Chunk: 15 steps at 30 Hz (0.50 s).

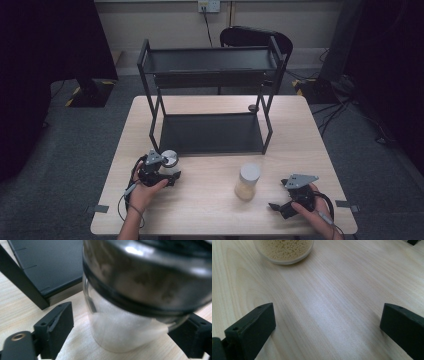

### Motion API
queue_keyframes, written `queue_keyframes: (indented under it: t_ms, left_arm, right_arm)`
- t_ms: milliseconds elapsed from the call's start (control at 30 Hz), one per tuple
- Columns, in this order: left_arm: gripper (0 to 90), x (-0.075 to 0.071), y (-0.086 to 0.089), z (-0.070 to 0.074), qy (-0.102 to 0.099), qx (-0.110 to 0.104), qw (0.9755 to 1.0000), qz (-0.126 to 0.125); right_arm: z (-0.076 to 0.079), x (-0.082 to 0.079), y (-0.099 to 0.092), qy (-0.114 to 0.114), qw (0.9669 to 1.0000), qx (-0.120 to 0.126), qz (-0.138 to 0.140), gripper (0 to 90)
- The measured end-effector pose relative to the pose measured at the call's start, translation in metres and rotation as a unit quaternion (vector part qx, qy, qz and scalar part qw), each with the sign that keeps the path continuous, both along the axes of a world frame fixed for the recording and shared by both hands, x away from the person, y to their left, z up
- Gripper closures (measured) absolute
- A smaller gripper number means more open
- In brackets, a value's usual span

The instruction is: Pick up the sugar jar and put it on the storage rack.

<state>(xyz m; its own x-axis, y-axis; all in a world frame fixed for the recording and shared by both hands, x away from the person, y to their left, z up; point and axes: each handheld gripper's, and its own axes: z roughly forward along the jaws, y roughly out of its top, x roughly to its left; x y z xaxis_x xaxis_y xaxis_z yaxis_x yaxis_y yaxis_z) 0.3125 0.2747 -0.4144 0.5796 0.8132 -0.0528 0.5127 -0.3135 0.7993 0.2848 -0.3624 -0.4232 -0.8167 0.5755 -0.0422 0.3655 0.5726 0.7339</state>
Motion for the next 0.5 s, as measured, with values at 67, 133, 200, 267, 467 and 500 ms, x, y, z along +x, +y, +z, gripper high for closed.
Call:
queue_keyframes:
  t_ms: [67,133,200,267,467,500]
  left_arm:
    - [14.0,0.0007,0.0000,0.0003,-0.002,-0.001,1.0000,-0.001]
    - [16.5,0.0013,0.0000,0.0000,-0.004,-0.002,1.0000,-0.003]
    - [17.8,0.0028,0.0002,0.0001,-0.004,-0.002,1.0000,-0.006]
    - [19.9,0.0041,-0.0002,-0.0002,-0.005,-0.002,0.9999,-0.010]
    - [26.4,0.0063,0.0005,-0.0011,-0.009,-0.003,0.9997,-0.023]
    - [27.8,0.0062,0.0002,-0.0010,-0.011,-0.002,0.9996,-0.025]
  right_arm:
    - [0.0000,0.0000,0.0000,0.000,1.0000,0.000,0.000,0.0]
    - [0.0000,0.0000,0.0000,0.000,1.0000,0.000,0.000,0.0]
    - [0.0000,0.0000,0.0000,0.000,1.0000,0.000,0.000,0.0]
    - [0.0000,0.0000,0.0000,0.000,1.0000,0.000,0.000,0.0]
    - [0.0000,0.0000,0.0000,0.000,1.0000,0.000,0.000,0.0]
    - [0.0000,0.0000,0.0000,0.000,1.0000,0.000,0.000,0.0]
